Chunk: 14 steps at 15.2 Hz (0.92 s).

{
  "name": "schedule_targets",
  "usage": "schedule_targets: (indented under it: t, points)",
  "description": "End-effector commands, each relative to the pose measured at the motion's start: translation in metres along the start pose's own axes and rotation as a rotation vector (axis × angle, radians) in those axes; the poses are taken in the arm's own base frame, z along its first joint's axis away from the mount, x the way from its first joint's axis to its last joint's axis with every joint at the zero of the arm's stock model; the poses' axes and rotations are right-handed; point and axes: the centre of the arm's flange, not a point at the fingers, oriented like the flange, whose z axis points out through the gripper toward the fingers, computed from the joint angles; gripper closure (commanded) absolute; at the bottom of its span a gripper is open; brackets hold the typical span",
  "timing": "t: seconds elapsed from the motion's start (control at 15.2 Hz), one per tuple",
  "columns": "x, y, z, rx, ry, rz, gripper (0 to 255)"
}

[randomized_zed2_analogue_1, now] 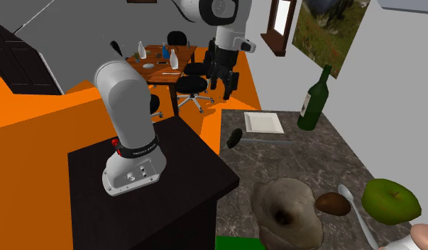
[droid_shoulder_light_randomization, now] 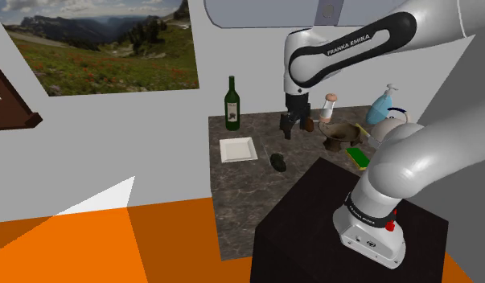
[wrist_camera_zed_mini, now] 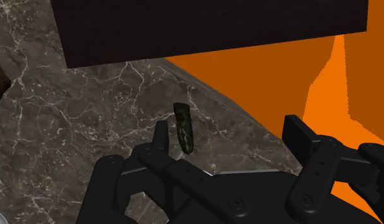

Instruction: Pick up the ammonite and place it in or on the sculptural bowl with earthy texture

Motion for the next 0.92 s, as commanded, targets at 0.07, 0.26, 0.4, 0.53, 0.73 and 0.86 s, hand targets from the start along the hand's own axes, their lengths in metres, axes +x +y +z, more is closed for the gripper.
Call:
schedule_targets:
  t: [0.07, 0.26, 0.4, 0.53, 0.73, 0.86]
  points:
    - [0.02, 0.007, 0.033, -0.011, 0.013, -0.024, 0]
    - [0.04, 0.011, 0.066, -0.022, 0.022, -0.047, 0]
    - [0.053, 0.014, 0.088, -0.029, 0.028, -0.062, 0]
    - [0.067, 0.016, 0.11, -0.037, 0.034, -0.078, 0]
    - [0.088, 0.02, 0.142, -0.047, 0.042, -0.101, 0]
    - [0.092, 0.021, 0.154, -0.05, 0.044, -0.105, 0]
